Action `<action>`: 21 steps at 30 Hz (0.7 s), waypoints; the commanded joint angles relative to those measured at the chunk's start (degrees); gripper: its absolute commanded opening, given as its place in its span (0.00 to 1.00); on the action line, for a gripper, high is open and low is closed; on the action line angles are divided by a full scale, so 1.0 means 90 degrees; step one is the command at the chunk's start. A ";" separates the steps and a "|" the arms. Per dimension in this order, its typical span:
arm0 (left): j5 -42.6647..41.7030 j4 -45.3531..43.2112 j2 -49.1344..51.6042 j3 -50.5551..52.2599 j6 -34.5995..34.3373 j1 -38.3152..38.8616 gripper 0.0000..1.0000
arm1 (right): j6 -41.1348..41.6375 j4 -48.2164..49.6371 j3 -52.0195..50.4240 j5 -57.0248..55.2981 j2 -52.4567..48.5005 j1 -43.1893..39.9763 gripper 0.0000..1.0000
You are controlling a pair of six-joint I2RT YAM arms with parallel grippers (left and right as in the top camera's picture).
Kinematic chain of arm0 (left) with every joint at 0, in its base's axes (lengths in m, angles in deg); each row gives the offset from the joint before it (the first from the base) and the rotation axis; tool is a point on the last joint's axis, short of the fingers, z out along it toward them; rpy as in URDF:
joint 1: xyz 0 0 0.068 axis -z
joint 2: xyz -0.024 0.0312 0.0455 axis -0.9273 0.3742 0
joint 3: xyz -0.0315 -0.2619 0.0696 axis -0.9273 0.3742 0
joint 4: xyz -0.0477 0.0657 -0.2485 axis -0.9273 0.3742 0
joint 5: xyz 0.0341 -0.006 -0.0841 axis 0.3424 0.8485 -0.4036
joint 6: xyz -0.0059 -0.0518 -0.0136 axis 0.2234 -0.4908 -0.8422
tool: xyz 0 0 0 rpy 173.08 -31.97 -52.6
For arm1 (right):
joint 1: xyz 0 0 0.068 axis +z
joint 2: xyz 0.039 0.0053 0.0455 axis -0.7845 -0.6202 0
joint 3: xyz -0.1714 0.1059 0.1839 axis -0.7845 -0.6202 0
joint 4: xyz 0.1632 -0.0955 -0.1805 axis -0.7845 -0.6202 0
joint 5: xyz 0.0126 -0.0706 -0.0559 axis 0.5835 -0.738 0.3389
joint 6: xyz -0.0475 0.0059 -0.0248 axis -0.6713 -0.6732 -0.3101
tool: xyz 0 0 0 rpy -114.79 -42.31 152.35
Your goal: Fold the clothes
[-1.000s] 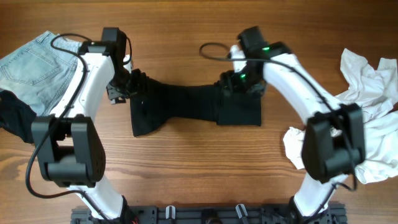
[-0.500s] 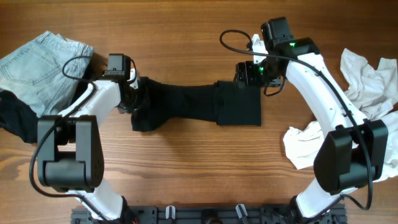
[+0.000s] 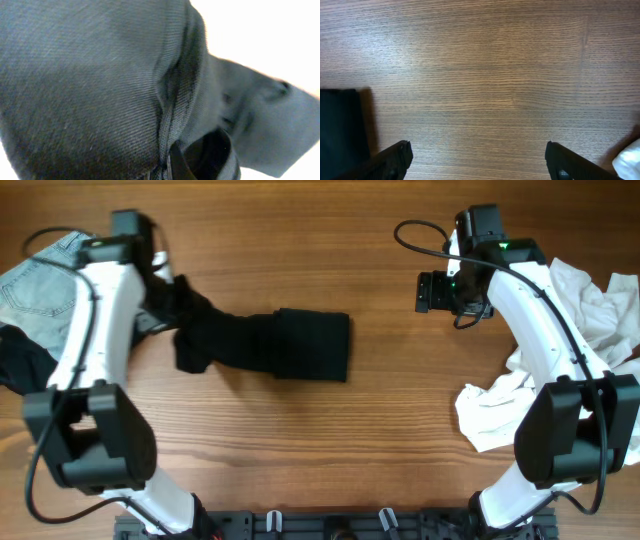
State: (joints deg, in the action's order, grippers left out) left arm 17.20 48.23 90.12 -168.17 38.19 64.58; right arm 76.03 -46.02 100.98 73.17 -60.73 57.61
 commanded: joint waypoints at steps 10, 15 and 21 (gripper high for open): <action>-0.0007 -0.1117 0.0792 -0.0080 -0.0515 0.3983 0.32 | -0.0117 -0.0158 0.0051 -0.0102 0.0046 0.0022 0.91; -0.0078 -0.1115 0.0576 -0.0651 -0.0440 0.3881 0.48 | -0.0117 -0.0192 0.0051 -0.0102 0.0046 0.0022 0.91; 0.0036 -0.1044 -0.0063 -0.0996 -0.0636 0.2288 0.61 | -0.0746 -0.0267 0.0051 0.0760 0.0046 0.0024 0.91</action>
State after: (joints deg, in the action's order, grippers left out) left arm 17.07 37.36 91.76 -176.30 33.71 91.62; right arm 75.27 -48.32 100.98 73.30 -60.73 57.63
